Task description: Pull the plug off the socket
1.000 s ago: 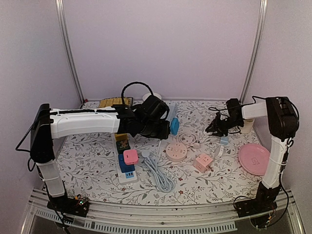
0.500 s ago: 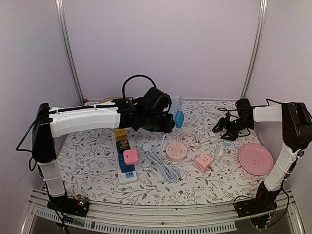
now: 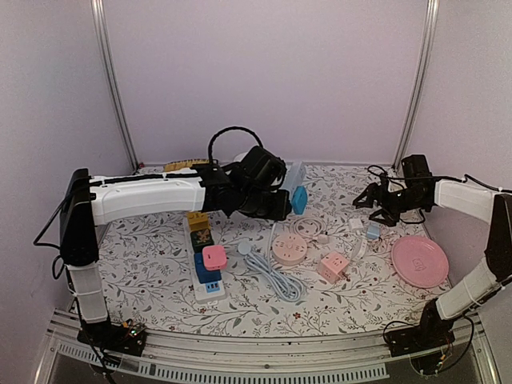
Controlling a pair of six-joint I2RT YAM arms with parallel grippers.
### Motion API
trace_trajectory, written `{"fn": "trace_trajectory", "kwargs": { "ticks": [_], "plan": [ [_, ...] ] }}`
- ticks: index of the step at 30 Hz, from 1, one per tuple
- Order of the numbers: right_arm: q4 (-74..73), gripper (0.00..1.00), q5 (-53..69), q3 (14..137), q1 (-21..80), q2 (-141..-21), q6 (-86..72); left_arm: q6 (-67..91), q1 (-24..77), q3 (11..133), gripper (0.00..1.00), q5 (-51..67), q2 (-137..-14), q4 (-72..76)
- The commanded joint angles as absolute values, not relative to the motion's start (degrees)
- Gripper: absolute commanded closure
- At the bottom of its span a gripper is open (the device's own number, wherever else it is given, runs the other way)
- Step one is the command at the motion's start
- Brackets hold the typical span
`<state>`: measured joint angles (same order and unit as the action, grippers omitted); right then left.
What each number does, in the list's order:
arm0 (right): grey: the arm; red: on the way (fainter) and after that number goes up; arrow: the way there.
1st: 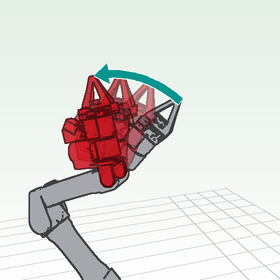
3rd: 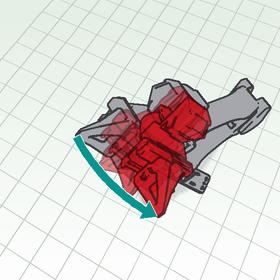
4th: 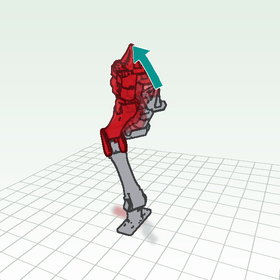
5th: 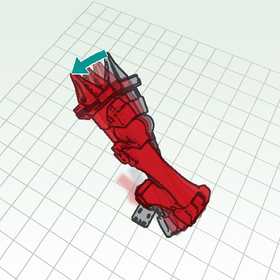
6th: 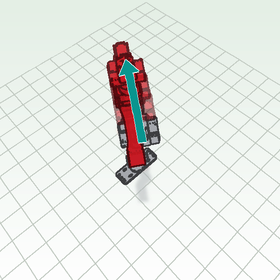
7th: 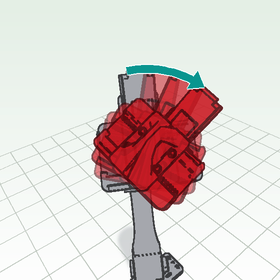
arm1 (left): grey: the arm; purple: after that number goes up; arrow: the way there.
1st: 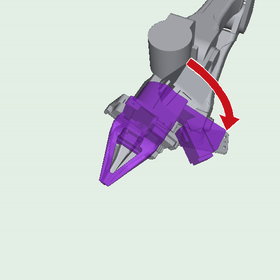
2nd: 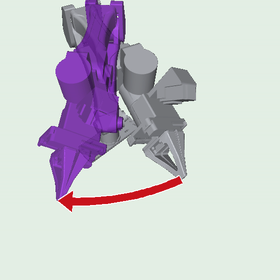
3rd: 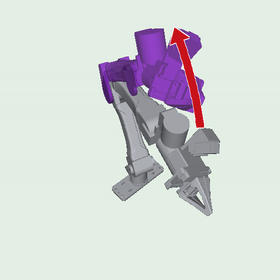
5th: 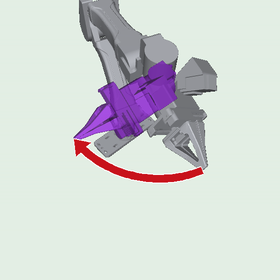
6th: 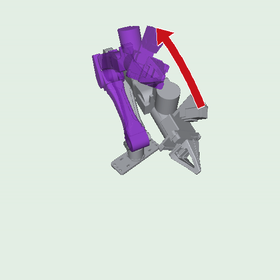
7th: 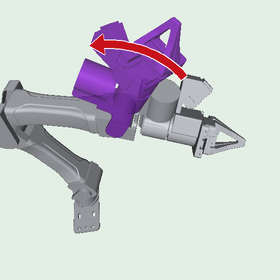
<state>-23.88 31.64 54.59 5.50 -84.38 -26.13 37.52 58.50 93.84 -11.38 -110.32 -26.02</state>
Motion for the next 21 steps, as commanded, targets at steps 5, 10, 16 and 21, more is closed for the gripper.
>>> {"fn": "trace_trajectory", "kwargs": {
  "ticks": [5, 10, 16, 21],
  "plan": [
    [-20.9, 0.09, 37.4, 54.4, 9.1, -78.8, -28.2, 37.6, 58.5, 95.4, 1.00, -8.7, -109.9, -19.9],
    [-12.3, 0.07, 41.3, 52.6, 12.9, -75.1, -33.2, 38.3, 58.4, 92.7, 1.00, -5.4, -107.6, -14.7],
    [0.0, 0.06, 47.5, 48.8, 15.1, -71.9, -38.8, 40.2, 57.5, 87.7, 1.00, 3.0, -104.3, -4.1],
    [5.6, 0.06, 48.5, 47.4, 17.6, -70.8, -41.6, 41.5, 56.8, 83.9, 1.00, 8.7, -101.9, 3.9]
  ]
}}
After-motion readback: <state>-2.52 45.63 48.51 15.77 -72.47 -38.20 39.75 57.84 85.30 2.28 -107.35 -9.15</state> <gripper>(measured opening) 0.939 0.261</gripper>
